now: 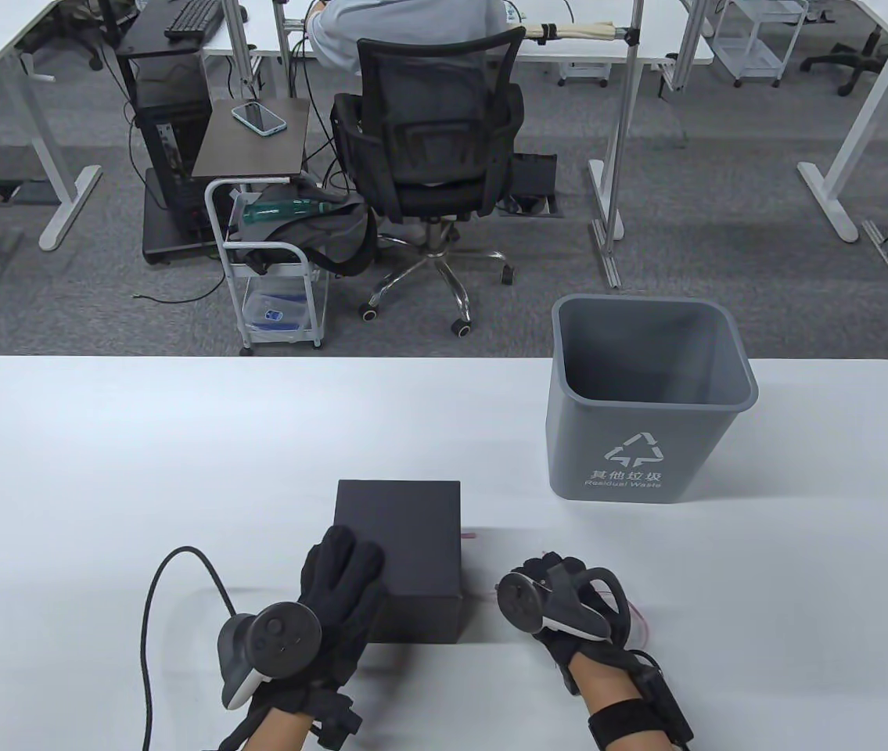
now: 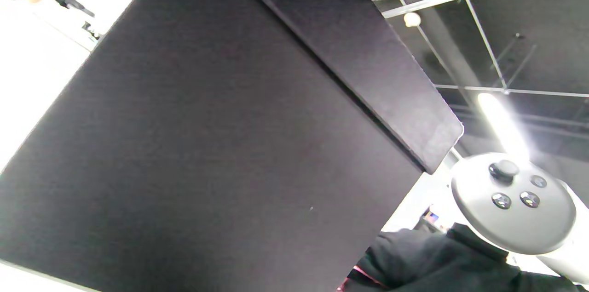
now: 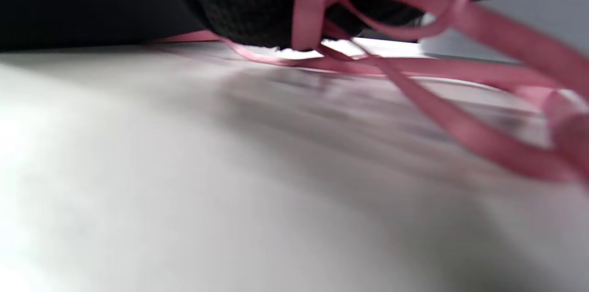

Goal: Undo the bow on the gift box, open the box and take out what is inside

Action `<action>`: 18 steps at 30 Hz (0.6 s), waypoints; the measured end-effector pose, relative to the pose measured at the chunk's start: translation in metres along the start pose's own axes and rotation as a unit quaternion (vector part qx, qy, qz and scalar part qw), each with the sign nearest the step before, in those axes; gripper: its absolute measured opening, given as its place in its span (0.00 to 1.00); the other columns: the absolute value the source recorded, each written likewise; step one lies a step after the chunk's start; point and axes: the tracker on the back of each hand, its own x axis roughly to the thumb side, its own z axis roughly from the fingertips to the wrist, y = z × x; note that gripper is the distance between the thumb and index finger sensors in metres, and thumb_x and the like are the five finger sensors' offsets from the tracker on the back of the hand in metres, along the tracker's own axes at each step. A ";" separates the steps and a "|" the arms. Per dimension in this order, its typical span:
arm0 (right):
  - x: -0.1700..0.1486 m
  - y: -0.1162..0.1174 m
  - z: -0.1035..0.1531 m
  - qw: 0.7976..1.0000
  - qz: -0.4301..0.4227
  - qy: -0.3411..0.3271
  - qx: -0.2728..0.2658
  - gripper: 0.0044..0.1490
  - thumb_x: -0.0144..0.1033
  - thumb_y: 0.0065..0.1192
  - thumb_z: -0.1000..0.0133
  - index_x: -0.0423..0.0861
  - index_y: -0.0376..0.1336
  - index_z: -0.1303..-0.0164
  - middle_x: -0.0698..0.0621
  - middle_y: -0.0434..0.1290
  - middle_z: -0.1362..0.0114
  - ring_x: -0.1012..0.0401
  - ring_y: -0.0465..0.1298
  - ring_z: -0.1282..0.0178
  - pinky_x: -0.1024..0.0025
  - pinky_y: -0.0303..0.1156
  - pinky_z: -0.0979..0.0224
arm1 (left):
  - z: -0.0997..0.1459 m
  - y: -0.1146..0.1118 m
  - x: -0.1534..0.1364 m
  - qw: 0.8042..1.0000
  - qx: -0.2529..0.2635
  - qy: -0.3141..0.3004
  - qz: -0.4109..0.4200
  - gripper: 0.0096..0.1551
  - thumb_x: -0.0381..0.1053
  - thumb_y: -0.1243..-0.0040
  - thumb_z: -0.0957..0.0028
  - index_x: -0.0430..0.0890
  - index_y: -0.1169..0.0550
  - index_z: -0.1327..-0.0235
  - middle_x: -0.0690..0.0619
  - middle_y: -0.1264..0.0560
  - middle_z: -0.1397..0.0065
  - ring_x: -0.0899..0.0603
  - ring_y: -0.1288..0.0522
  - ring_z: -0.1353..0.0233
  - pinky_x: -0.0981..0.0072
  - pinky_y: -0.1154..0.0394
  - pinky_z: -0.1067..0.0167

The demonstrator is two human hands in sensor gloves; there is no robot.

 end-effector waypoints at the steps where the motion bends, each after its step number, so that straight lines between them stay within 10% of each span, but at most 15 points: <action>1: -0.005 -0.001 0.003 1.000 -0.002 0.009 -0.001 0.24 0.38 0.64 0.39 0.43 0.67 0.35 0.43 0.72 0.40 0.51 0.73 0.44 0.45 0.68 0.34 | 0.000 0.000 0.000 1.000 0.000 0.000 0.000 0.32 0.59 0.55 0.29 0.49 0.38 0.14 0.39 0.55 0.08 0.20 0.48 0.19 0.39 0.40 0.25; 18: -0.092 -0.014 0.041 0.974 0.020 0.225 -0.032 0.24 0.37 0.66 0.39 0.42 0.68 0.35 0.42 0.73 0.40 0.50 0.74 0.45 0.45 0.69 0.35 | 0.000 0.000 0.001 1.000 0.002 0.004 0.002 0.33 0.59 0.54 0.29 0.49 0.38 0.14 0.39 0.55 0.08 0.19 0.48 0.19 0.39 0.39 0.25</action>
